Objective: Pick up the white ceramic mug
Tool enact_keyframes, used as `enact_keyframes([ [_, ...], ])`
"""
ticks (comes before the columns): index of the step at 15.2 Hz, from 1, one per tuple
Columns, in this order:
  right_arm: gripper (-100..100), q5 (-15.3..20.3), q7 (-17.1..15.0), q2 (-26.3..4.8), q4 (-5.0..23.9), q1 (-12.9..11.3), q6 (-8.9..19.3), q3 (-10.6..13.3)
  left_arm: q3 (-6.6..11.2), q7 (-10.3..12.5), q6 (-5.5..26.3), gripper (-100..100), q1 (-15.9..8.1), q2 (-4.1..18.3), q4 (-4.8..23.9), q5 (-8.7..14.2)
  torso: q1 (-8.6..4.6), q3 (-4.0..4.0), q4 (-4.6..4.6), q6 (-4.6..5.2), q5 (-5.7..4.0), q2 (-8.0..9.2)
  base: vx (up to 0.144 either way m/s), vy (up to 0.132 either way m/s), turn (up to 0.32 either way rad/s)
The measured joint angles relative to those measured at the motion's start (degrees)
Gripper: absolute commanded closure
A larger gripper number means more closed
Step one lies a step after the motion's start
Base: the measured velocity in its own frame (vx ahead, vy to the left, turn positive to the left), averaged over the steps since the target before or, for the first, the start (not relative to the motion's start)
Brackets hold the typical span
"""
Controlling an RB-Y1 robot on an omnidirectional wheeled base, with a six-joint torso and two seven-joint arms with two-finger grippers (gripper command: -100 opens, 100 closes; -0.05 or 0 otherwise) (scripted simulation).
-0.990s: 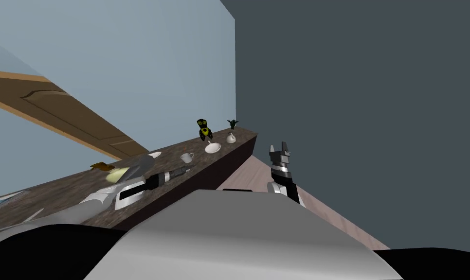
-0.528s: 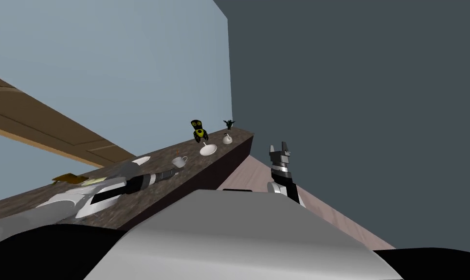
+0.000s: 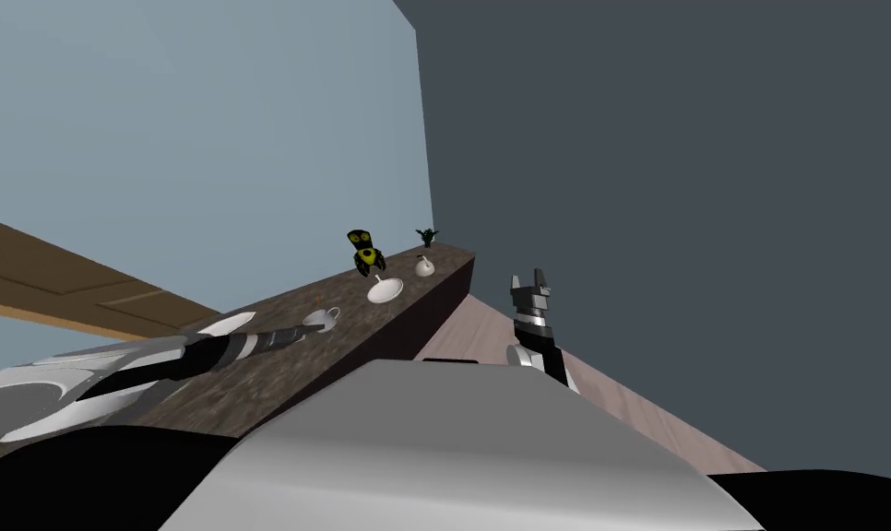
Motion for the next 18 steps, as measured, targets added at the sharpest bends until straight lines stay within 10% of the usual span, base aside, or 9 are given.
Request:
enact_keyframes([
  [6, 0, 0.0, 0.0, 0.0, 0.0, 0.0, 0.0, 0.0, -3.15, 2.4, -0.6, -100, 2.7, 4.7, 3.6, 0.5, 0.08, -0.06, -0.02, 0.00, 0.02, -0.10, 0.082, 0.020, -0.122],
  [18, 0, 0.0, 0.0, 0.0, 0.0, 0.0, 0.0, 0.0, -12.35, 7.3, -3.3, -100, 6.1, 6.7, 12.2, -2.3, 0.12, -0.08, -0.03, 0.00, 0.05, -0.15, 0.090, 0.032, -0.116],
])
